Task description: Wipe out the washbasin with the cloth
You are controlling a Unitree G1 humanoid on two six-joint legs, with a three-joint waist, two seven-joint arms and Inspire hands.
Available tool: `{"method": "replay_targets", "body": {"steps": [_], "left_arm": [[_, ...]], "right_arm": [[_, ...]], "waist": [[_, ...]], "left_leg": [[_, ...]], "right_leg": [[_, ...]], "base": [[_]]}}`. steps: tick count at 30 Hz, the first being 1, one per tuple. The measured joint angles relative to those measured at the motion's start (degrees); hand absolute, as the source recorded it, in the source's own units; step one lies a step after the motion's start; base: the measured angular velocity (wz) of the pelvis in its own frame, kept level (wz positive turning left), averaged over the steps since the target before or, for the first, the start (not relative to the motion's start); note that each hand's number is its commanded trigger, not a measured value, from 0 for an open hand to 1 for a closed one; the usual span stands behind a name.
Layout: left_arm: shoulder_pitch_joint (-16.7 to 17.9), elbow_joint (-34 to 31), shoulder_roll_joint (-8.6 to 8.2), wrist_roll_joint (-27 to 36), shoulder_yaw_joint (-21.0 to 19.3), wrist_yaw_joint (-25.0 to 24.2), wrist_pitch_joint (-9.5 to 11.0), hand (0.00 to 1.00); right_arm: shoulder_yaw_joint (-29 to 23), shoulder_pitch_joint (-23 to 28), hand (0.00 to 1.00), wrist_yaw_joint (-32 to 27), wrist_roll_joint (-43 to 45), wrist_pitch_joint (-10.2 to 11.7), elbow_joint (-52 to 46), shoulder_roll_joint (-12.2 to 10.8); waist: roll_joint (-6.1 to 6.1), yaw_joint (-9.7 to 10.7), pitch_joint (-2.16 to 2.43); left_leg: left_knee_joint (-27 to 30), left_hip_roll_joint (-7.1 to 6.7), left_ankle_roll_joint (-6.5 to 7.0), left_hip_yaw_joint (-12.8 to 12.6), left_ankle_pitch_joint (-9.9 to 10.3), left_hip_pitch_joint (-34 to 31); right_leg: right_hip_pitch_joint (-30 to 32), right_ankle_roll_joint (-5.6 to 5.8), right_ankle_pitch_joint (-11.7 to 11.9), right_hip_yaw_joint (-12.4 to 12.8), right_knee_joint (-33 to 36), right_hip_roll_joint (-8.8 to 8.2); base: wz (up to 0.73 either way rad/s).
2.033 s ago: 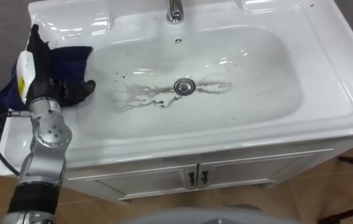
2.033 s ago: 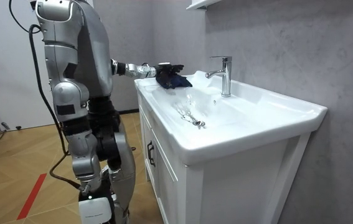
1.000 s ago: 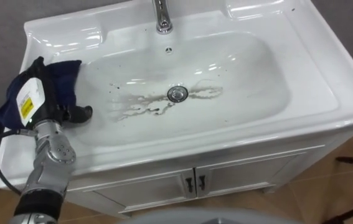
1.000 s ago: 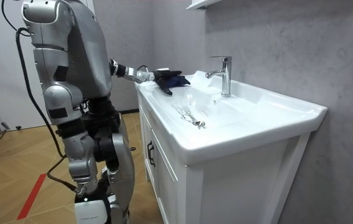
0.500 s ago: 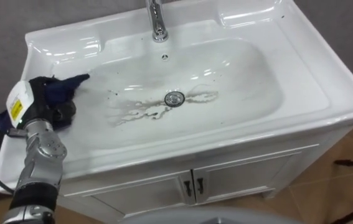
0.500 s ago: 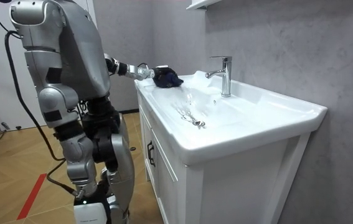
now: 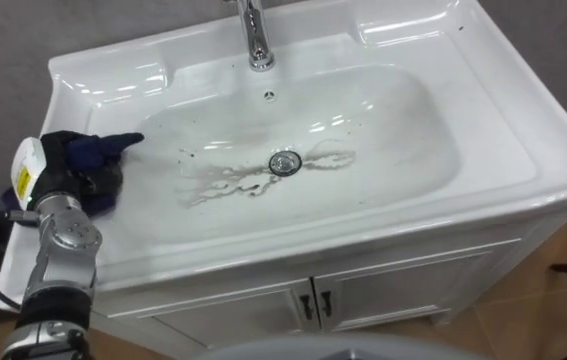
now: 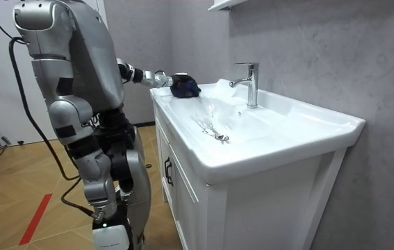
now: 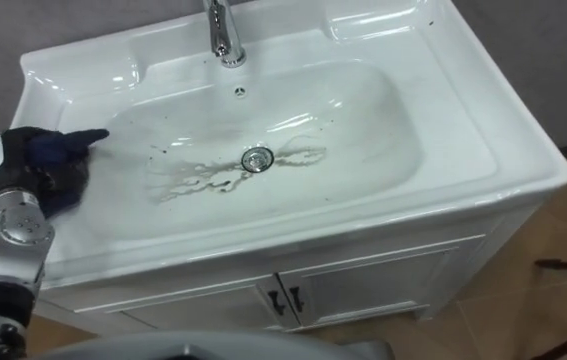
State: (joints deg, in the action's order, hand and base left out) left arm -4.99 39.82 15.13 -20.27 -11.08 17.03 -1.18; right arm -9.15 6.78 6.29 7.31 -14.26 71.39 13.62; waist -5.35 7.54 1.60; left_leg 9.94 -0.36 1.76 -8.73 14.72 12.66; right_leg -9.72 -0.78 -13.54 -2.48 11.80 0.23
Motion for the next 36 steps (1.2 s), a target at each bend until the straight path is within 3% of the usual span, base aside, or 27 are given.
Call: {"method": "replay_targets", "body": {"steps": [5, 9, 12, 15, 17, 22, 26, 28, 36], "left_arm": [[-0.3, -2.5, -0.74, 2.8, 0.1, -1.0, -0.2, 1.00], [0.7, -9.7, -1.25, 2.7, 0.5, -2.0, -1.4, 1.00], [1.3, -14.1, -1.21, 2.8, 2.5, -2.4, -1.5, 1.00], [2.7, -18.7, -1.42, 3.4, 3.5, -2.7, -2.7, 1.00], [3.1, -21.7, -2.00, 3.2, 4.4, -2.7, -2.7, 1.00], [3.1, -26.5, -2.48, 3.2, 6.7, -2.5, -2.7, 1.00], [3.1, -31.8, -2.49, 3.2, 9.1, -1.5, -1.8, 1.00], [3.1, -32.5, -2.49, 2.1, 9.2, -1.1, -0.9, 1.00], [3.1, -33.2, -2.47, -1.3, 12.6, 1.1, -0.9, 1.00]], "right_arm": [[0.2, -0.2, 0.00, -0.5, -1.1, 2.2, -0.2, -0.2], [0.9, -1.0, 0.00, -0.8, -2.1, 2.5, -0.2, -1.4], [2.0, -1.3, 0.00, -0.6, -2.9, 4.2, -0.3, -1.3], [2.9, -1.6, 0.00, -0.4, -4.4, 5.8, -0.3, -1.4], [3.4, -1.8, 0.00, -0.6, -5.6, 7.4, -0.1, -1.7], [3.9, -1.7, 0.00, -0.8, -11.8, 10.6, 0.5, -1.8], [4.7, -1.7, 0.00, -1.2, -13.6, 11.8, 0.6, -1.9], [5.3, -1.6, 0.00, -1.1, -13.6, 12.2, 0.6, -1.9], [5.8, -1.5, 0.00, -1.4, -14.7, 13.6, 1.7, -2.2]], "waist": [[0.23, 0.0, -0.16], [1.86, -0.1, -1.21], [2.43, -1.1, -1.75], [2.45, -1.7, -1.77], [2.47, -1.8, -1.99], [2.46, -1.6, -2.04], [2.41, -1.5, -2.01], [2.45, -1.5, -2.01], [2.77, -0.4, -2.05]], "left_leg": [[0.5, -0.35, 0.02, 1.2, 0.0, -0.5], [1.9, -0.38, 0.03, 2.8, 0.0, -3.2], [2.0, -0.40, 0.03, 4.0, 0.0, -4.6], [2.0, -0.39, 0.03, 4.6, 0.0, -5.1], [2.0, -0.38, 0.02, 5.3, 0.0, -5.5], [2.1, -0.40, 0.00, 6.5, 0.0, -6.2], [1.9, -0.48, 0.00, 6.7, 0.0, -5.8], [1.4, -0.49, 0.00, 6.7, 0.0, -5.2], [1.3, -0.60, 0.00, 7.3, 0.0, -4.5]], "right_leg": [[-0.2, 0.20, -0.4, -0.9, 0.1, -0.42], [1.1, 0.22, -0.6, -2.4, 0.3, -1.01], [1.9, 0.22, -0.6, -3.2, 0.1, -0.84], [2.0, 0.16, -0.5, -4.0, -0.2, -0.89], [2.1, 0.08, -0.5, -4.8, -0.3, -0.90], [2.1, 0.01, -0.4, -5.7, -0.3, -0.88], [1.5, 0.01, -0.4, -5.5, -0.8, -0.95], [1.1, 0.01, -0.4, -5.5, -1.3, -0.93], [-0.3, -0.02, -0.4, -5.3, -2.2, -0.89]], "base": [[0.11], [0.27], [0.18], [0.13], [0.16], [0.11], [0.01], [-0.07], [0.06]]}}
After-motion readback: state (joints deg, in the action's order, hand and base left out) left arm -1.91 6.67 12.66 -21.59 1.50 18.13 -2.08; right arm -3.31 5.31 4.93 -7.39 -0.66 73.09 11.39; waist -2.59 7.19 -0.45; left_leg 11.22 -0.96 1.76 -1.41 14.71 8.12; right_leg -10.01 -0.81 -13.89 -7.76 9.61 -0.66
